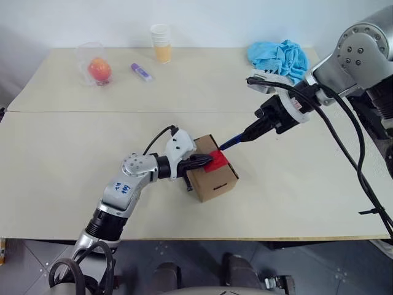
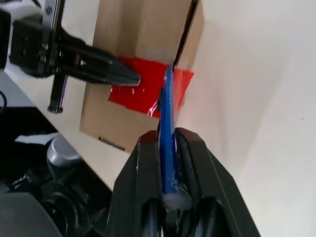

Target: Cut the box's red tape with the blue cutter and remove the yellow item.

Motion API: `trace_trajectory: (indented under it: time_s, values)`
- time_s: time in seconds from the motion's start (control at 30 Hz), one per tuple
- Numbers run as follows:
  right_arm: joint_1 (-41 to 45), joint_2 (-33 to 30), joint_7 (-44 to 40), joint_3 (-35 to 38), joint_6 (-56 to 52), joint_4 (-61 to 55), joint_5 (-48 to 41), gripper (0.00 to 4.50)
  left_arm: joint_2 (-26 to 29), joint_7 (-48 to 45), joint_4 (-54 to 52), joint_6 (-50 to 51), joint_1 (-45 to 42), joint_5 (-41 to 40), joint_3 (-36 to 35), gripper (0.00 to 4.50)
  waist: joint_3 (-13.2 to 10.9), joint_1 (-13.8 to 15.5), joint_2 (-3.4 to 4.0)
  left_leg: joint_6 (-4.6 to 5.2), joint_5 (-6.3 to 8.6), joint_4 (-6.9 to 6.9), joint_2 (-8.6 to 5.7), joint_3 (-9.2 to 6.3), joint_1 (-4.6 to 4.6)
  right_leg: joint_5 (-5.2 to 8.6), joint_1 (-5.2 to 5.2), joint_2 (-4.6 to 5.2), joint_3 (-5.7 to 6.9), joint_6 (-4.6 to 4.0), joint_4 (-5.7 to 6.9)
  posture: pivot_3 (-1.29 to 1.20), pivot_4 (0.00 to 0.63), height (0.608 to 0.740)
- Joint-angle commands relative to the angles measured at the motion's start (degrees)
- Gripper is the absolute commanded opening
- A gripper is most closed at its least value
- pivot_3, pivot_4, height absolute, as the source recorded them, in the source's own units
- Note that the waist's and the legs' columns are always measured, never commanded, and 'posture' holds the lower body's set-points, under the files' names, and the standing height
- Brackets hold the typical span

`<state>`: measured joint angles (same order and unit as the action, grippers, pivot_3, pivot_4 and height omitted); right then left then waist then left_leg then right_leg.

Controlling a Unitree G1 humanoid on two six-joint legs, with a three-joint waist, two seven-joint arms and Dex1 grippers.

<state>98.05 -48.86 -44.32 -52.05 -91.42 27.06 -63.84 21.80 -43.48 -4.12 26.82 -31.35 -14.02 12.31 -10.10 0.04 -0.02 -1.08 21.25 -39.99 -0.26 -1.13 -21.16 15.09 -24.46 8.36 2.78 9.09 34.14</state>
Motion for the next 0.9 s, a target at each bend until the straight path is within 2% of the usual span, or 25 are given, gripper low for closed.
trace_trajectory:
  time_s: [0.03, 0.5, 0.77, 0.9]
  values:
    - [2.6, 0.3, -2.9, -2.3, -1.1, -1.7, -4.7, 0.17, -0.2, 0.3, 3.2, 1.8, 2.4, 2.8, 3.6, 0.0, 0.0, 0.1, 0.0, 0.0, 0.0, 0.0, 0.0, 0.0, 0.0, 0.0, 0.0, 0.0, 0.0, 0.0, 0.0, 0.0, 0.15, 0.74]
    - [5.5, -2.3, -6.4, -11.1, -1.1, -2.6, -8.7, 0.17, 0.2, 0.7, 2.2, 2.5, 4.0, 2.9, 3.3, 0.0, 0.0, 0.1, 0.0, 0.02, 0.02, 0.01, -0.01, 0.0, -0.01, 0.0, -0.01, 0.02, 0.0, -0.01, -0.02, 0.0, 0.15, 0.74]
    - [7.1, 4.8, -8.1, -7.3, -1.1, 7.2, -1.1, 0.17, 0.0, 0.9, 2.1, 2.7, 4.1, 2.8, 3.3, 0.0, 0.1, -0.1, 0.09, 0.02, 0.02, 0.0, -0.01, 0.01, 0.01, 0.0, 0.0, 0.02, 0.0, -0.01, 0.03, 0.0, 0.15, 0.74]
    - [7.9, 6.1, -11.7, -8.8, -1.1, 8.0, 2.0, 0.17, 0.1, 0.9, 2.1, 2.8, 4.1, 2.8, 3.5, 0.0, 0.1, -0.1, 0.09, 0.01, 0.01, -0.04, -0.01, 0.0, 0.03, -0.01, 0.0, 0.02, 0.0, -0.01, 0.09, 0.0, 0.15, 0.74]
